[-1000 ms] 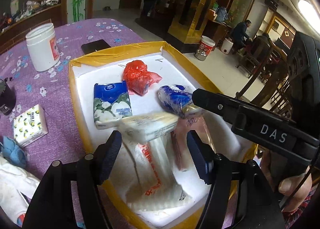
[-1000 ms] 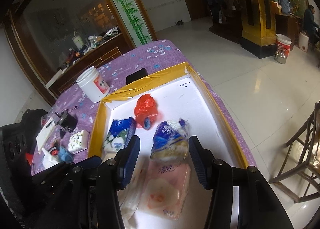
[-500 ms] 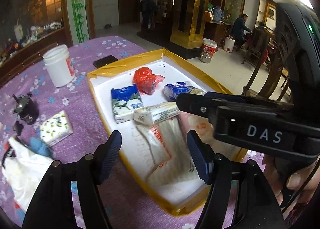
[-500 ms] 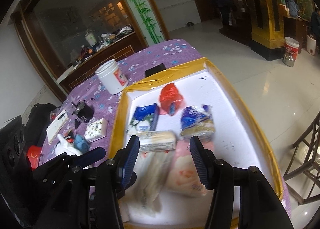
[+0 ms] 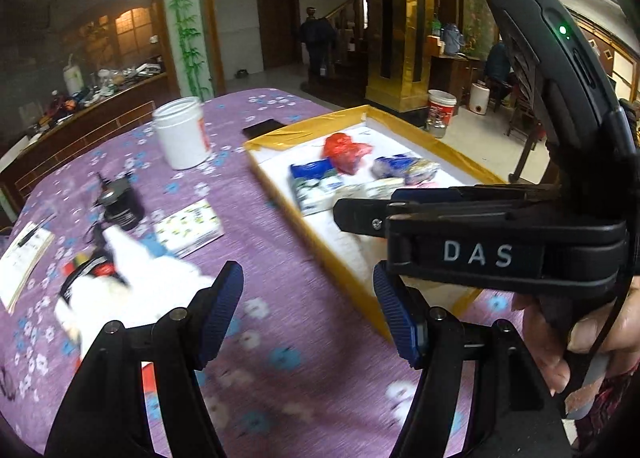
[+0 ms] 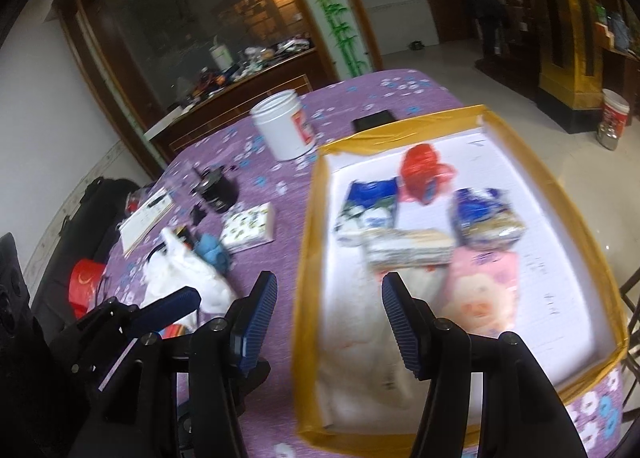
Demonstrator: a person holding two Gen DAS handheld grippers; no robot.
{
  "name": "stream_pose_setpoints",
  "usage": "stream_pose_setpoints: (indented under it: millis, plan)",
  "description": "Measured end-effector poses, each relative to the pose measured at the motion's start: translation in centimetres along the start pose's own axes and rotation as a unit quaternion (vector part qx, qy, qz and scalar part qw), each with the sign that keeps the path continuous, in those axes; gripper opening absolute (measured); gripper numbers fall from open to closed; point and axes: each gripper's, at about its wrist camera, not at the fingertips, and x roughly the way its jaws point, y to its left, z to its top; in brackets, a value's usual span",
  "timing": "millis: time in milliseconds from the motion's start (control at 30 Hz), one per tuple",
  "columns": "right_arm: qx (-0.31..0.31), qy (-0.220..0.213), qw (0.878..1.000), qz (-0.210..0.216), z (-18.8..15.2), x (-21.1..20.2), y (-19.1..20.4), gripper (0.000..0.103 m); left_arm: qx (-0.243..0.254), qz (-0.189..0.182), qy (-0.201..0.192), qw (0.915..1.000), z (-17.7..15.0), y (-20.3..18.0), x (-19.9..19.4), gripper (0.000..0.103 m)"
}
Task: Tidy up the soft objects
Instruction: 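Return to the pile and grasp the white cloth with the right gripper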
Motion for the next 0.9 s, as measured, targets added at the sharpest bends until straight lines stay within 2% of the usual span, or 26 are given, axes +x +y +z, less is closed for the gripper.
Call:
stream_pose_setpoints:
  millis: [233, 500, 733, 900]
  plan:
    - [-0.025, 0.018, 0.999, 0.016, -1.1, 1.4, 3.2, 0.058, -0.045, 0.025, 0.007, 0.9986, -2.6, 4.3, -0.9, 0.067]
    - [-0.068, 0.045, 0.996, 0.031, -2.8, 3.3, 7.1, 0.058, -0.105, 0.047, 0.007, 0.9933, -5.2, 9.6, -2.6, 0.067]
    - [-0.097, 0.054, 0.993, 0.045, -4.1, 4.0, 9.6, 0.058, -0.153, 0.098, 0.011, 0.9833, -8.6, 15.9, -4.6, 0.067]
    - [-0.101, 0.065, 0.991, 0.063, -4.6, 4.9, 10.1, 0.058, -0.19, 0.101, 0.025, 0.9764, -10.1, 19.0, -4.8, 0.067]
